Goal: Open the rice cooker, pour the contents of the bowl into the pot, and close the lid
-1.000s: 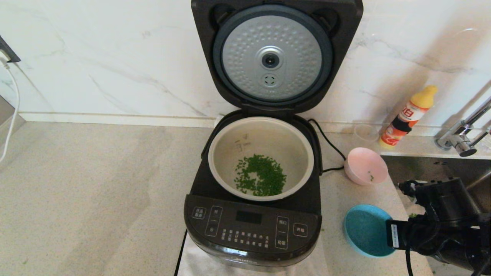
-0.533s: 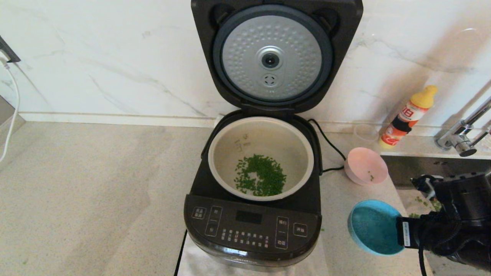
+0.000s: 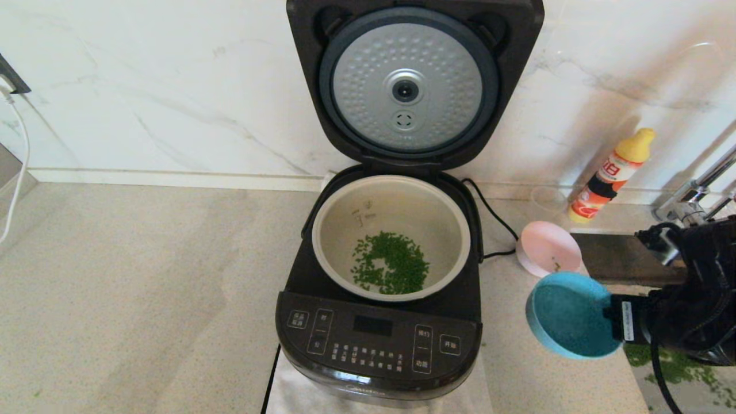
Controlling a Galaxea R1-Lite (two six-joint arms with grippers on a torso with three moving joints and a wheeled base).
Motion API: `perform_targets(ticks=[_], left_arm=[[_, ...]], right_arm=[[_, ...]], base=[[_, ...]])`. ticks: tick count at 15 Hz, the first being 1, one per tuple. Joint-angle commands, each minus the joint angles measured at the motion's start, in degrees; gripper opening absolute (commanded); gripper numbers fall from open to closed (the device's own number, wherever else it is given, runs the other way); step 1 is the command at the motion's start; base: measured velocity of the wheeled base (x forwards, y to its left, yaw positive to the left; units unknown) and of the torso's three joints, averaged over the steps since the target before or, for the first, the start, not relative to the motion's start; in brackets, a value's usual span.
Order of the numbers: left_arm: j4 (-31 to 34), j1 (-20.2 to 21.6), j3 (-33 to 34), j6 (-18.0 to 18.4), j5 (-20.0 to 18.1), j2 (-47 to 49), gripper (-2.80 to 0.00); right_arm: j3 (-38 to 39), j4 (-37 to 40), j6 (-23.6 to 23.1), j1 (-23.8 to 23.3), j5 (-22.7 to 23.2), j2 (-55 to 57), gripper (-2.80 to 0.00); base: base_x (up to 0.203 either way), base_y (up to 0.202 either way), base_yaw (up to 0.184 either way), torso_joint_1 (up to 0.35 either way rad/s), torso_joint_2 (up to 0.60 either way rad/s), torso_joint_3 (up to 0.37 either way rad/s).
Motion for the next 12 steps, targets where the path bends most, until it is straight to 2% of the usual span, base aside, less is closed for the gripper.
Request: perform_targets(ticks=[1,6,9,12], left_arm=[[0.03,0.00,-0.05,0.01,0.02,0.07,-2.80],[0.03,0.00,0.04,0.01,0.02,0.07,-2.80],[0.03,0.00,0.04,0.01,0.02,0.07,-2.80],[0.03,0.00,0.04,0.01,0.02,0.07,-2.80]], right_arm=[[-6.28,5.92,0.11,0.11,1.03,-1.21,-2.80],[-20.46,22.20,0.28,0.41,6.86,-1.98,-2.80],[-27.77,28.42,0.30,1.17,8.26,-1.05,-2.80],[-34.87,33.82,0.67,3.93,8.67,0.58,-2.80]], base=[[0.000,0.000,0.000,0.000,0.00,0.000],[0.000,0.000,0.000,0.000,0.00,0.000],[0.000,0.000,0.000,0.000,0.00,0.000],[0.000,0.000,0.000,0.000,0.00,0.000]])
